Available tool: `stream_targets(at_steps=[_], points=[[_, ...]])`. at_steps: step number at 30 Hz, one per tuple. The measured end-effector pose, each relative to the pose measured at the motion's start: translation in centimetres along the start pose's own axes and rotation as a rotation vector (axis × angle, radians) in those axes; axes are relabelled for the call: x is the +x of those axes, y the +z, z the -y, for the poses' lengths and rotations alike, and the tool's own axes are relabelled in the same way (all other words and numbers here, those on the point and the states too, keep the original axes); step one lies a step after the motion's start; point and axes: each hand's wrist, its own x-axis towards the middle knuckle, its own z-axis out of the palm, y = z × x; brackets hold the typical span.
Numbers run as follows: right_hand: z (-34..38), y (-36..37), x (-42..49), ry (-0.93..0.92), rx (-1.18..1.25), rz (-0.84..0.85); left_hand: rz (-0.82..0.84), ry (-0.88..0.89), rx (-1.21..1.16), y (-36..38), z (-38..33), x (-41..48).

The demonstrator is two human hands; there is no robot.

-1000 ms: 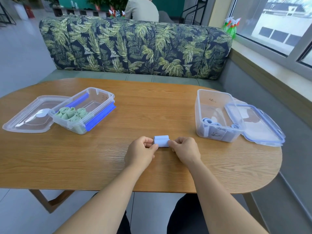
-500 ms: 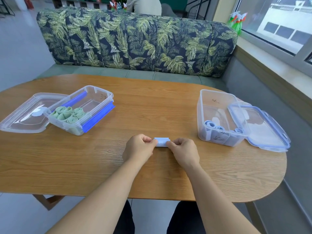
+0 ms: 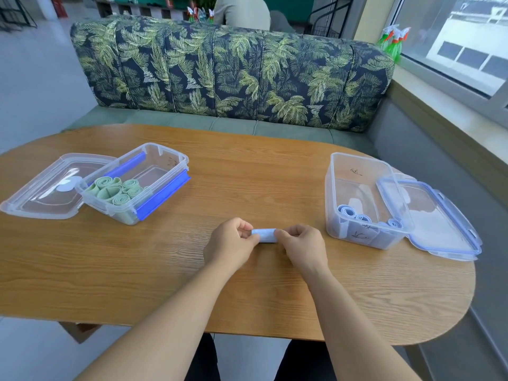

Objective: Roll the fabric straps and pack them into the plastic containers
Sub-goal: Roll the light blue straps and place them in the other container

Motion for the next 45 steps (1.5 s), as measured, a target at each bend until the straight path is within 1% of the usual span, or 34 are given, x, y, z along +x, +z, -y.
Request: stream_targets(at_steps=[5,8,9,11,13,14,19,25,31,33,36,38,40,45], points=[[0.5,0.3,-0.2,0.009,-0.075,0.005,0.016,-0.019,0.027,-0.2,-0.3,0.3],[0.6,0.3,0.1,0.029,-0.088,0.000,-0.028,0.026,0.079,-0.2,-0.4,-0.2],[0.7,0.3,0.2,0.033,-0.092,0.001,-0.064,0.069,0.134,-0.2,-0.4,-0.4],[0.8,0.4,0.4,0.038,-0.093,0.005,-0.106,0.213,0.260,0.0,-0.5,-0.6],[0.9,0.3,0.7,0.044,-0.088,0.011,-0.084,0.342,0.346,0.3,-0.7,-0.7],[1.0,0.3,0.7,0.049,-0.090,0.014,-0.076,0.366,0.365,0.3,-0.7,-0.7],[1.1,0.2,0.8,0.054,-0.096,0.031,-0.065,0.352,0.379,0.2,-0.8,-0.2],[1.4,0.6,-0.1,-0.025,-0.085,-0.058,-0.052,0.331,0.361,0.1,-0.8,0.0],[1.5,1.1,-0.1,-0.009,-0.118,-0.039,-0.012,0.337,0.367,0.1,-0.7,-0.1],[1.5,1.0,0.0,-0.008,-0.119,-0.028,-0.020,0.364,0.405,0.1,-0.9,0.0],[1.6,0.9,0.1,-0.002,-0.121,-0.009,-0.046,0.459,0.492,0.3,-1.1,0.4],[1.5,0.7,0.1,-0.002,-0.126,0.003,-0.001,0.481,0.543,0.7,-1.4,0.8],[1.5,0.6,0.1,-0.003,-0.118,0.010,0.060,0.456,0.573,1.0,-1.7,1.2],[1.4,0.4,-0.1,-0.028,-0.059,0.036,0.091,0.438,0.544,0.9,-2.0,1.6]])
